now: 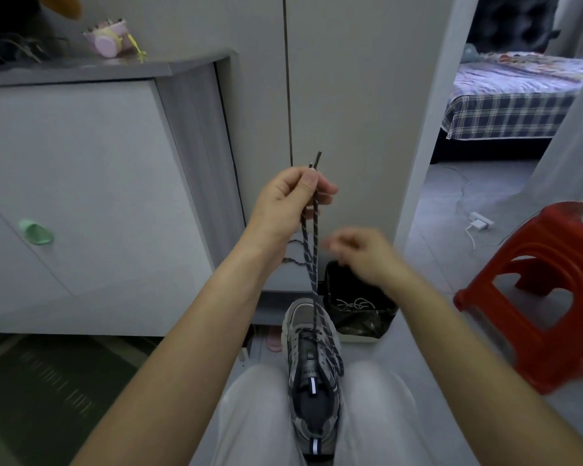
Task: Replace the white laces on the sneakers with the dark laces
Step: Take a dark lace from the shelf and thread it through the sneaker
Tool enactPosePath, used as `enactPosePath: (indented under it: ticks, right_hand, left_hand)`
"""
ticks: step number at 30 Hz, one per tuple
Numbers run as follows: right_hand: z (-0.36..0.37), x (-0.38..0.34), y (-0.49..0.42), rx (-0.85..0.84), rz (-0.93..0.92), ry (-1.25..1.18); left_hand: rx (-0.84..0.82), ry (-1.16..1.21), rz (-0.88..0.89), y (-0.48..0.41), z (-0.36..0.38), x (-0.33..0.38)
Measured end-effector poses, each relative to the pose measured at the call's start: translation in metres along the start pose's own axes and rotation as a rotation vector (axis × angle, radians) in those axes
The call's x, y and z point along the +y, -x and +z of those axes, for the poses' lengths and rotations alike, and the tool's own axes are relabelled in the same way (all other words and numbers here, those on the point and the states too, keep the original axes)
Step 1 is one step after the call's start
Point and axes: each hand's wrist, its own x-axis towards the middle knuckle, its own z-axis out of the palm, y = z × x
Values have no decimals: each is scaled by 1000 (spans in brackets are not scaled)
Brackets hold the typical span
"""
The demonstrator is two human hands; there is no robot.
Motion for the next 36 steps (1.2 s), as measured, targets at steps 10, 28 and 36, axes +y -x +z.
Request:
enactPosePath:
  ticks: [10, 28, 36]
  right_hand:
    - [99, 103, -5, -244, 14, 685]
    - [79, 117, 0, -187, -47, 525]
    - [85, 126, 10, -91, -209, 532]
  left_hand:
    - [-105, 216, -109, 9, 1, -3]
    - [-10, 157, -86, 2, 1, -6]
    - [23, 214, -36, 5, 2, 9]
